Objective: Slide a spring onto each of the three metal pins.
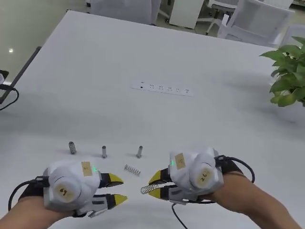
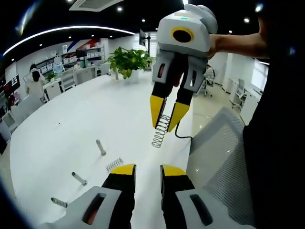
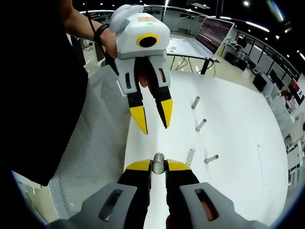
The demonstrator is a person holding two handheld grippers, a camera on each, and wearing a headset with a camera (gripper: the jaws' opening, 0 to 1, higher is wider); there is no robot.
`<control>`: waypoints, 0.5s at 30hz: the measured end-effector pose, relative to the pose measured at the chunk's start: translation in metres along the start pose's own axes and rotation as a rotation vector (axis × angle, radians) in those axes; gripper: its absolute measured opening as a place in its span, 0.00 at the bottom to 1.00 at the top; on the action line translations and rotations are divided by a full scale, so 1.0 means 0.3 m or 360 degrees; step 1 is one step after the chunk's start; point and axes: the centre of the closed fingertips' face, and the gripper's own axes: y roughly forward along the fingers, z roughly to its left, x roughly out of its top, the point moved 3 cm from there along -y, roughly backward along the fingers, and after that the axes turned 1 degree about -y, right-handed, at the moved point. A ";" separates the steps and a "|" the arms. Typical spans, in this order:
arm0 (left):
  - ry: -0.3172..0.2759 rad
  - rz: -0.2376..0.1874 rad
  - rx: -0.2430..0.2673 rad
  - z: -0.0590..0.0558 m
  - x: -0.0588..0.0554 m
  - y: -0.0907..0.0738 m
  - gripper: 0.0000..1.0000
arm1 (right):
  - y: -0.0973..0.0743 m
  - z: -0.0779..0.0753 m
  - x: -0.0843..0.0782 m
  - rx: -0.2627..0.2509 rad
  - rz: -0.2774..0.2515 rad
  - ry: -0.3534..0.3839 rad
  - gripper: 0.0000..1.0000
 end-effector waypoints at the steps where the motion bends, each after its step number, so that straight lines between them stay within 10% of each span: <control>1: -0.0013 -0.0002 0.0023 0.009 -0.006 -0.007 0.14 | 0.000 -0.003 -0.004 -0.0003 0.0004 0.0007 0.08; 15: -0.0182 -0.0045 0.0260 0.122 -0.063 -0.113 0.22 | -0.009 -0.077 -0.072 -0.0091 0.0060 0.0152 0.08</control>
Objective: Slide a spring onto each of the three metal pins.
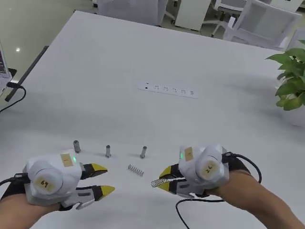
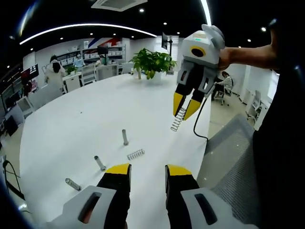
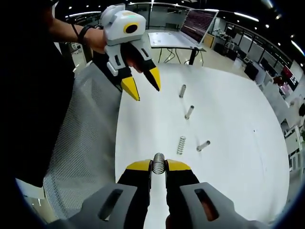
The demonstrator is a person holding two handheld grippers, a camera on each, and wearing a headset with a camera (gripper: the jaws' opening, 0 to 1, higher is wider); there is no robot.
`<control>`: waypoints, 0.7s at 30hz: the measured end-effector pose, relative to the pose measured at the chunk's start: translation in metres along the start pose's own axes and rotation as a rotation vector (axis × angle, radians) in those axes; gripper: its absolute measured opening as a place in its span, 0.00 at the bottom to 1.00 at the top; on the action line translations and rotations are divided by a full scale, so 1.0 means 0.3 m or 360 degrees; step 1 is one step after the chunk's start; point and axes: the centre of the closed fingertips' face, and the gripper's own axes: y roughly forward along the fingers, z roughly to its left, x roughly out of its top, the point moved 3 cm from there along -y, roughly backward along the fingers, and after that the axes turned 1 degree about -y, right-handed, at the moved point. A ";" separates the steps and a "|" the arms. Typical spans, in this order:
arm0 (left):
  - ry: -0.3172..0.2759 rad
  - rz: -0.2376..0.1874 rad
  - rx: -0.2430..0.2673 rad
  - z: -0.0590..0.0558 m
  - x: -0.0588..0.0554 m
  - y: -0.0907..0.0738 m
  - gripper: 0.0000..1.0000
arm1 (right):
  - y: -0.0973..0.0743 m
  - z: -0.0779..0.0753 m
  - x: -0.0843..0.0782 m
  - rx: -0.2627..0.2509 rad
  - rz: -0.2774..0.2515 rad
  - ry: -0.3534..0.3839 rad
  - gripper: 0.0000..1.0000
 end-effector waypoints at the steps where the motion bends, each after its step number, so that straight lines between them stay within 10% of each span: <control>1: -0.0010 -0.0004 0.0014 0.008 -0.002 -0.007 0.23 | -0.001 -0.005 -0.004 -0.0005 0.0006 0.0007 0.08; 21: -0.0212 -0.0015 0.0317 0.162 -0.104 -0.145 0.42 | 0.015 -0.079 -0.054 -0.0077 0.0105 0.0117 0.08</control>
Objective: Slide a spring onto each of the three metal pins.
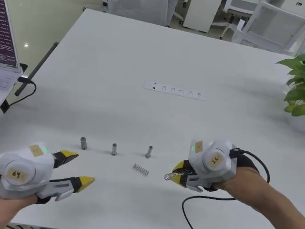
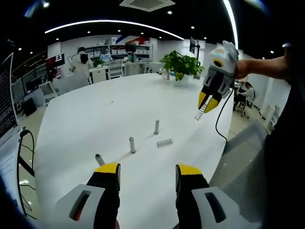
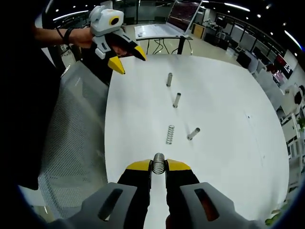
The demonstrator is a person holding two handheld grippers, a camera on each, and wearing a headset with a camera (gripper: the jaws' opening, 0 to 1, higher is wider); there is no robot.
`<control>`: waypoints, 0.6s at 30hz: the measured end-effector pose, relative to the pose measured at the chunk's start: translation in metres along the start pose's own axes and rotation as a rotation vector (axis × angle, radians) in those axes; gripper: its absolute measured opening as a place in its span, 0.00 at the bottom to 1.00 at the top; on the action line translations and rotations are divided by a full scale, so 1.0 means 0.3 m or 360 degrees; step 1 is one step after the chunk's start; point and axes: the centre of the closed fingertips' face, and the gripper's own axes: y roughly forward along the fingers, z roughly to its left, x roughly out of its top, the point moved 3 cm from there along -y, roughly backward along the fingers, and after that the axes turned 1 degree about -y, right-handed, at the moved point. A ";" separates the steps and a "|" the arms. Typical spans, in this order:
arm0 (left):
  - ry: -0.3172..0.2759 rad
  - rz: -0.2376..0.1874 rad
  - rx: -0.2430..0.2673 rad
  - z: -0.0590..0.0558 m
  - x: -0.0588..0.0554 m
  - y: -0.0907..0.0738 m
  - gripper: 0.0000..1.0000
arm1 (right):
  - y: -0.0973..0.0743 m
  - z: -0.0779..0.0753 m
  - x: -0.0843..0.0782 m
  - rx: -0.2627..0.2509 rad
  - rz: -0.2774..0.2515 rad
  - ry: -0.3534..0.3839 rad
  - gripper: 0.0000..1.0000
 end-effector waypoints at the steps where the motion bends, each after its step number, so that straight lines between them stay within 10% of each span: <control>1: -0.0007 0.0000 0.0008 0.003 -0.002 -0.005 0.43 | 0.002 -0.005 0.000 -0.0005 0.0004 0.0000 0.08; 18: -0.0103 -0.0003 0.0143 0.063 -0.047 -0.081 0.51 | 0.033 -0.078 0.058 -0.0002 0.0052 -0.0040 0.08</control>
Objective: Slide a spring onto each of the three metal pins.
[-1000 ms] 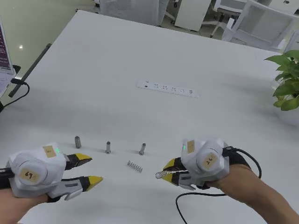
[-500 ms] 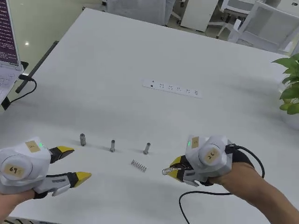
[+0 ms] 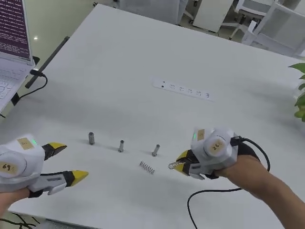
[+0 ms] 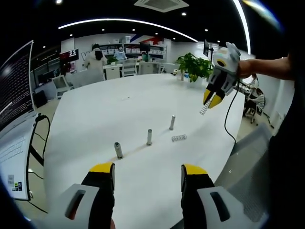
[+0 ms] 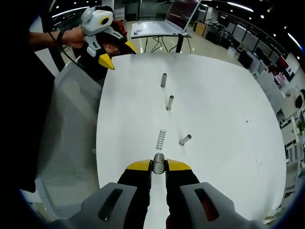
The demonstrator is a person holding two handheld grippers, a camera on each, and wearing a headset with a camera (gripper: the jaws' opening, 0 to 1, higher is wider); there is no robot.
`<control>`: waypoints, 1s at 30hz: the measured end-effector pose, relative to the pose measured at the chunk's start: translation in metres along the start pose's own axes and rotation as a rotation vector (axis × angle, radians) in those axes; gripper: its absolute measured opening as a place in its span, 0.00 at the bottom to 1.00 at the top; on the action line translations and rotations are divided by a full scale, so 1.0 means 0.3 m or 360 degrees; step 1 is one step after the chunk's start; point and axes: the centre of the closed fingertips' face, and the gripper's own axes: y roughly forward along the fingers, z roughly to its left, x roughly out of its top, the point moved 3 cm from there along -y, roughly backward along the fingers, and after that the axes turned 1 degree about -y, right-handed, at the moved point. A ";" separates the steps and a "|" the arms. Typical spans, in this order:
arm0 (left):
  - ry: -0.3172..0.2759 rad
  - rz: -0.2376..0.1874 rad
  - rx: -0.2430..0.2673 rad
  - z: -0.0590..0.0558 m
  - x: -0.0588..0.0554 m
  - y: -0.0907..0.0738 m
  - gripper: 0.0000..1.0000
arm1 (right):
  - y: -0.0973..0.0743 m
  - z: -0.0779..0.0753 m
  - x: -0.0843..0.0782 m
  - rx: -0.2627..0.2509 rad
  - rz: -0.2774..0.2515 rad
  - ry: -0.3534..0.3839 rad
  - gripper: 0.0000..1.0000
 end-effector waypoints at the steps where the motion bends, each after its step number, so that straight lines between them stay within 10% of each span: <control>1: -0.0002 0.0004 0.0007 0.004 -0.005 -0.005 0.52 | 0.004 -0.006 0.011 0.0002 0.0001 -0.0007 0.08; 30: -0.0071 -0.0019 0.0056 0.061 -0.036 -0.037 0.55 | 0.155 -0.079 0.209 0.0102 0.0030 -0.0162 0.08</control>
